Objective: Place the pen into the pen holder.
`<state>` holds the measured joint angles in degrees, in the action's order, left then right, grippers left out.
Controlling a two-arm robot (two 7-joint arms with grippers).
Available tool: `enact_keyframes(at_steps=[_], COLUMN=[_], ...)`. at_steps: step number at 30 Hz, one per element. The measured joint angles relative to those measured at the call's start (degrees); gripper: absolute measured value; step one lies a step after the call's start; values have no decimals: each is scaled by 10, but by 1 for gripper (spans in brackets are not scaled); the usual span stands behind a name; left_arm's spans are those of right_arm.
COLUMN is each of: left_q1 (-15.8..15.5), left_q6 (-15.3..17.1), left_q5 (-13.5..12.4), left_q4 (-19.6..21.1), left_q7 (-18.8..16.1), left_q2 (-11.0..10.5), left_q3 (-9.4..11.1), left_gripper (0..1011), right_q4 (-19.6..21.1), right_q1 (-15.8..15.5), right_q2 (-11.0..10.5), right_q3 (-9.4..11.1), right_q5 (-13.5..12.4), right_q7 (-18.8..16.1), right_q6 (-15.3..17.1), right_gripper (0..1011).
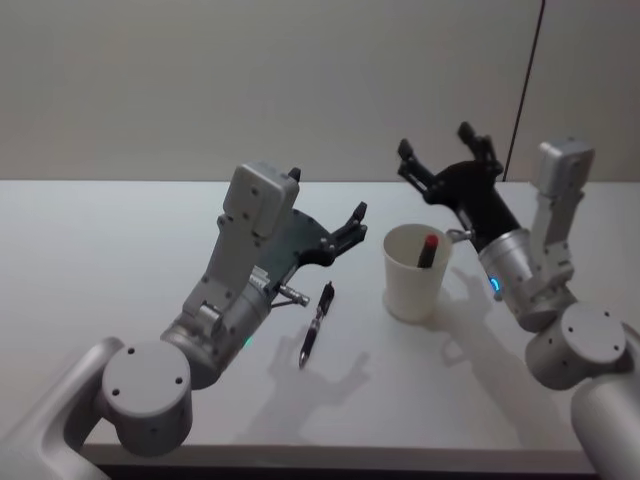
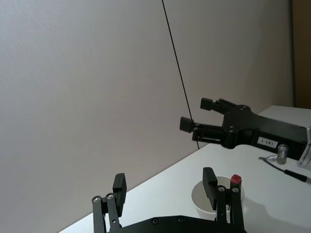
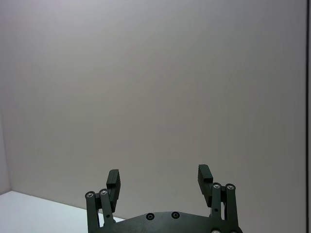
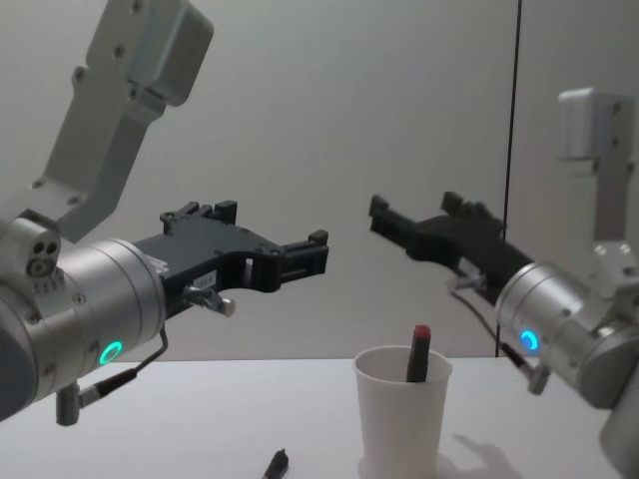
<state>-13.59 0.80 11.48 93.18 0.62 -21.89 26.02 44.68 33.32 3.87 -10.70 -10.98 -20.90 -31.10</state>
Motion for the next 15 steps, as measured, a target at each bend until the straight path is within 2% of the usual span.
enact_keyframes(at_steps=[1,4,7,15], left_q1=[0,0,0,0], left_q6=[0,0,0,0], left_q5=[0,0,0,0], left_q4=[0,0,0,0], left_q7=[0,0,0,0], left_q2=[0,0,0,0], left_q3=[0,0,0,0], left_gripper=[1000,1000,1000,1000], right_q4=[30,68,129,231], right_q1=[-15,-33,-62,-116], right_q2=[-3,-7,-14,-30], right_q3=[1,3,6,16], right_q5=[-2,-4,-10,-26], right_q7=[7,19,43,96], right_q6=[16,39,80,165], right_gripper=[1002,1002,1002,1002])
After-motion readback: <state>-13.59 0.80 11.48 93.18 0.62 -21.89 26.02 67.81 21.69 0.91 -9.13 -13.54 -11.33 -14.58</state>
